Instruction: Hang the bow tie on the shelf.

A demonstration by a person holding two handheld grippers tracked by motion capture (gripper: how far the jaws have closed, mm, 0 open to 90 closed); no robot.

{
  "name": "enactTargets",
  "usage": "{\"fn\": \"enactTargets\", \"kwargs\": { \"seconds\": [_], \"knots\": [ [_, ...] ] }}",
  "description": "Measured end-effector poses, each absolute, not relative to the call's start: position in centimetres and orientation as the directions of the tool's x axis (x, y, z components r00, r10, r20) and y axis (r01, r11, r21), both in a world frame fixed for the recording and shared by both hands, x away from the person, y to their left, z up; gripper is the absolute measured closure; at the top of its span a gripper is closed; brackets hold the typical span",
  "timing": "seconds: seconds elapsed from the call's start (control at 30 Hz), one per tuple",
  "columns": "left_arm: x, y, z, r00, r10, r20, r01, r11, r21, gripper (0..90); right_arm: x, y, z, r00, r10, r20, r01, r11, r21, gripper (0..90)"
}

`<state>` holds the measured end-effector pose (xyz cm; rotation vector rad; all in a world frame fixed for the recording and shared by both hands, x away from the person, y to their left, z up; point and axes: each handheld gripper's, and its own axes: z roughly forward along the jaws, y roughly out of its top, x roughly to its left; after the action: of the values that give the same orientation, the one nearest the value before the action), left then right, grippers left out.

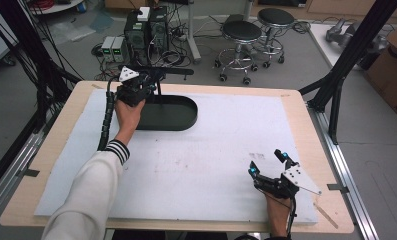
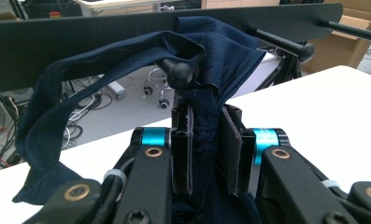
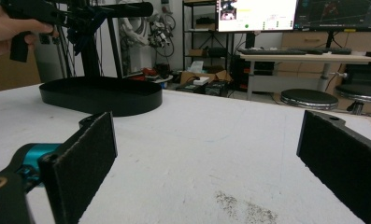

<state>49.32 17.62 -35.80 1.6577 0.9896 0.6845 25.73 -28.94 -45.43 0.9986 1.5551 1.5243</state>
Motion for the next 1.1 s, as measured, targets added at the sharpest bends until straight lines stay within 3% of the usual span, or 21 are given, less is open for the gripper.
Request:
{"fn": "enactTargets", "kwargs": {
  "seconds": [0.5,0.77,0.9,0.97,1.1],
  "knots": [
    [49.1,18.1,-37.2,0.496,0.868,-0.038,0.301,-0.131,0.945,73.9,25.7,-28.9,-45.4,-0.434,0.901,0.019,0.036,-0.004,0.999,3.9],
    [48.7,18.1,-37.2,0.496,0.867,-0.052,0.300,-0.115,0.947,67.0,25.7,-29.0,-45.4,-0.435,0.900,0.023,0.034,-0.009,0.999,3.9],
    [48.4,18.2,-37.1,0.495,0.868,-0.040,0.287,-0.119,0.951,58.3,25.7,-29.0,-45.5,-0.436,0.900,0.023,0.032,-0.010,0.999,3.9],
    [47.9,18.2,-37.1,0.490,0.871,-0.040,0.279,-0.113,0.954,46.3,25.7,-29.0,-45.5,-0.437,0.899,0.022,0.032,-0.009,0.999,3.9],
    [46.9,18.9,-37.2,0.546,0.836,-0.055,0.240,-0.093,0.966,34.2,25.7,-29.0,-45.4,-0.436,0.900,0.019,0.030,-0.007,1.000,3.9]
  ]
}}
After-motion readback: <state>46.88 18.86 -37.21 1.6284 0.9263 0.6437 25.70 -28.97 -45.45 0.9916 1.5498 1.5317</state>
